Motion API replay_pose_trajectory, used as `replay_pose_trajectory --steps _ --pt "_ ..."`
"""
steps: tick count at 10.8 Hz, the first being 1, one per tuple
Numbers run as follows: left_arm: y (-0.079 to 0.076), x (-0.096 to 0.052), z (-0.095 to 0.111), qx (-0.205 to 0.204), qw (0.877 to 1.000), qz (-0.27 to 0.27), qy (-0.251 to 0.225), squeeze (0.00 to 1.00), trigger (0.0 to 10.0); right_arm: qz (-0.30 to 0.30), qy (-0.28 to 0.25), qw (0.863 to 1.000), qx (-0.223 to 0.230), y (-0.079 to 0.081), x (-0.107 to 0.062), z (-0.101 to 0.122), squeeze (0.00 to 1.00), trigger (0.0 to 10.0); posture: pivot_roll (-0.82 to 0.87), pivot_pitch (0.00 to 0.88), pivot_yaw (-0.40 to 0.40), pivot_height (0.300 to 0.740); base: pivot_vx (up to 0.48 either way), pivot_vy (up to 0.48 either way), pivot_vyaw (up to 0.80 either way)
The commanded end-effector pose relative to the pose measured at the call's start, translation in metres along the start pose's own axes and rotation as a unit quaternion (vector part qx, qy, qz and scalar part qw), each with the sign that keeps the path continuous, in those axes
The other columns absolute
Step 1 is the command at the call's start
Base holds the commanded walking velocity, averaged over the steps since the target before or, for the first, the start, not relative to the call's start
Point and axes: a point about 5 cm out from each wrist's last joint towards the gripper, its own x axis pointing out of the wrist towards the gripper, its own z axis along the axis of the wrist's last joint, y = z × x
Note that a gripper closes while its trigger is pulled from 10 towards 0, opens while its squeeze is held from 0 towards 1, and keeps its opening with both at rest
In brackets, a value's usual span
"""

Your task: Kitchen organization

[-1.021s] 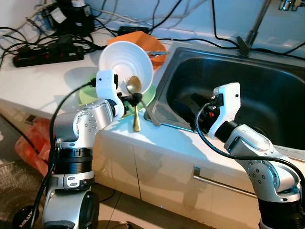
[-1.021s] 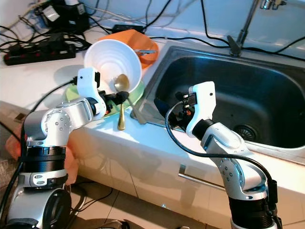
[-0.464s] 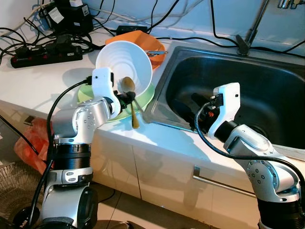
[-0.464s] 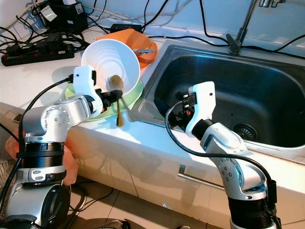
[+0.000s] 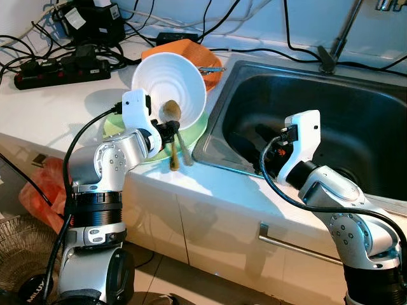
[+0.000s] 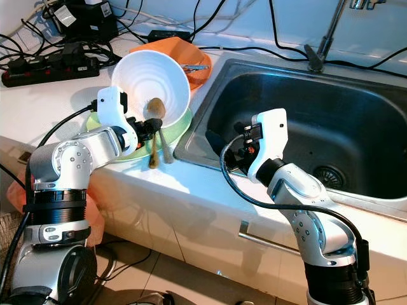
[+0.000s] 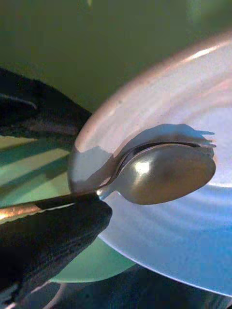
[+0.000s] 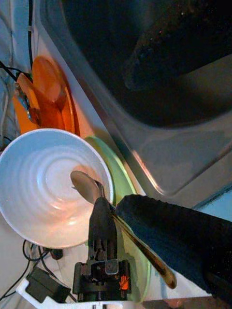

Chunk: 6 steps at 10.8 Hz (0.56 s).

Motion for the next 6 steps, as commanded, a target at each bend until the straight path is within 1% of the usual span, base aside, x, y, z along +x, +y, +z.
replay_pose_trajectory --steps 1,6 --pt "0.0127 0.0054 -0.03 -0.008 0.996 0.04 0.075 0.0 0.0 -0.006 -0.003 1.0 -0.003 -0.0021 -0.0019 0.002 0.0 10.0 0.07 0.093 0.043 0.74 0.0 0.0 0.0" --pt "0.0088 0.0036 -0.029 -0.023 0.996 0.034 0.073 0.0 0.0 -0.007 -0.002 1.0 -0.004 -0.0026 -0.0016 0.0023 0.0 10.0 0.07 0.094 0.04 0.74 0.0 0.0 0.0"
